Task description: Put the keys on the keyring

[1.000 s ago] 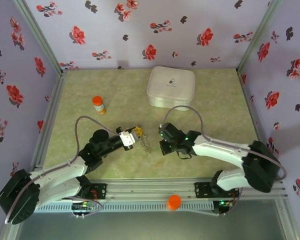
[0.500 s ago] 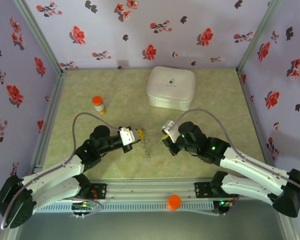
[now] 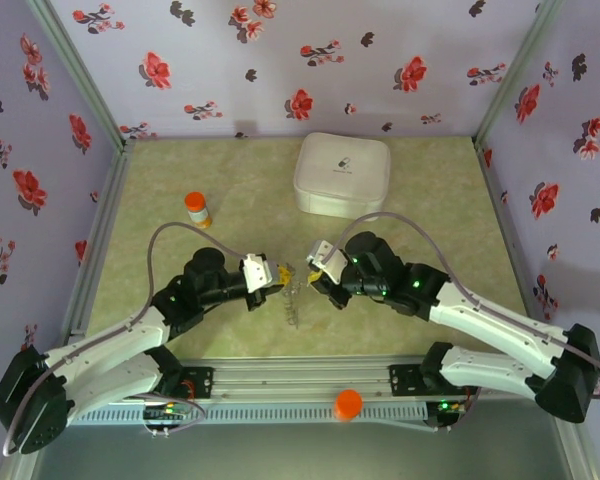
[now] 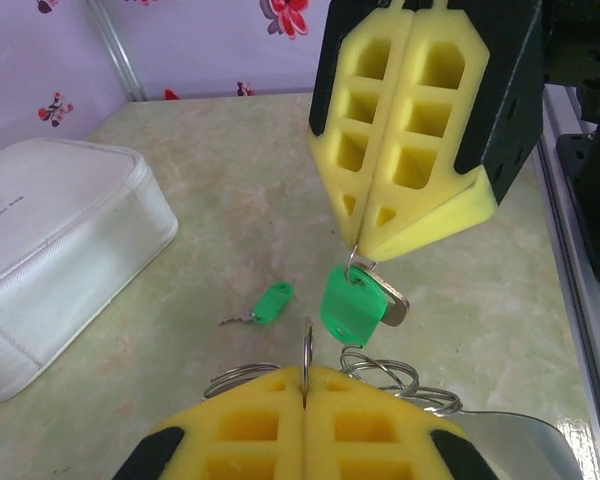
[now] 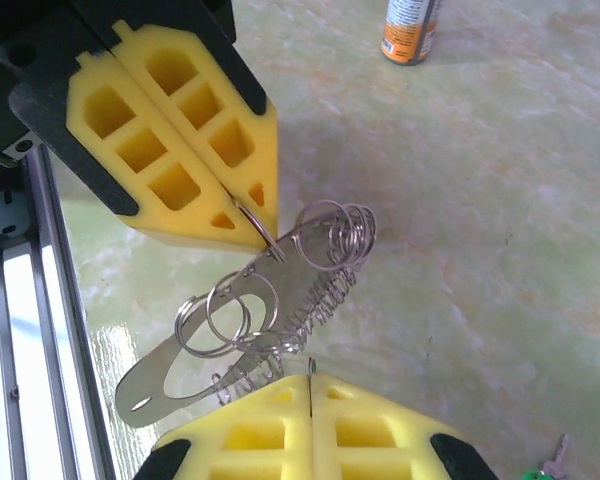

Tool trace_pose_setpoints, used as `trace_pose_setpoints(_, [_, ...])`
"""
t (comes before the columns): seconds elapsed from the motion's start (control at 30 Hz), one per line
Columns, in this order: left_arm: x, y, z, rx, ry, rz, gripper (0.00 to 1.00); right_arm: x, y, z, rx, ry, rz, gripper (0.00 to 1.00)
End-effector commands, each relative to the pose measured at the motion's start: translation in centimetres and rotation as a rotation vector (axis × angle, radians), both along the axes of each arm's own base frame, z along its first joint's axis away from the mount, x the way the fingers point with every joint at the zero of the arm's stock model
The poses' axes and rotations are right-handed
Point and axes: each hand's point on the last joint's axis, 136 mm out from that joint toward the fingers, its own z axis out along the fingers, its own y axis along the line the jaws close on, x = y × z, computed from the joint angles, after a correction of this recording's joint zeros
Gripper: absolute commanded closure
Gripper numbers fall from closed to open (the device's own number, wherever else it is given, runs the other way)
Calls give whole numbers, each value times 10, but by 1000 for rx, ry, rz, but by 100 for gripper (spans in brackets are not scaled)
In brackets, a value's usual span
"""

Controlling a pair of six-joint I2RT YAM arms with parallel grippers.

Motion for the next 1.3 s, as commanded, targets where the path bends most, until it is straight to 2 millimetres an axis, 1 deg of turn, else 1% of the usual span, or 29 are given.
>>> trace_pose_setpoints(0.0, [-2,-7,21,-44,-12,-31,100,-7,9,15,20,-17,71,100])
trace_pose_setpoints(0.33, [-1,-11,22,-44,2,-37,100,-4,22,15,20,-18,96,100])
trace_pose_setpoints(0.6, [-1,-12,21,-35,3,-41,100,0,26,20,42,-37,91,100])
trace_pose_setpoints(0.77, [-1,-13,20,-32,5,-42,100,-2,28,22,56,-40,105,100])
trace_pose_setpoints(1.0, [-1,-12,19,-30,2,-44,100,4,28,27,81,-63,76,100])
trace_pose_setpoints(1.27, [-2,-12,22,-36,-19,-49,100,18,26,26,102,-63,-22,100])
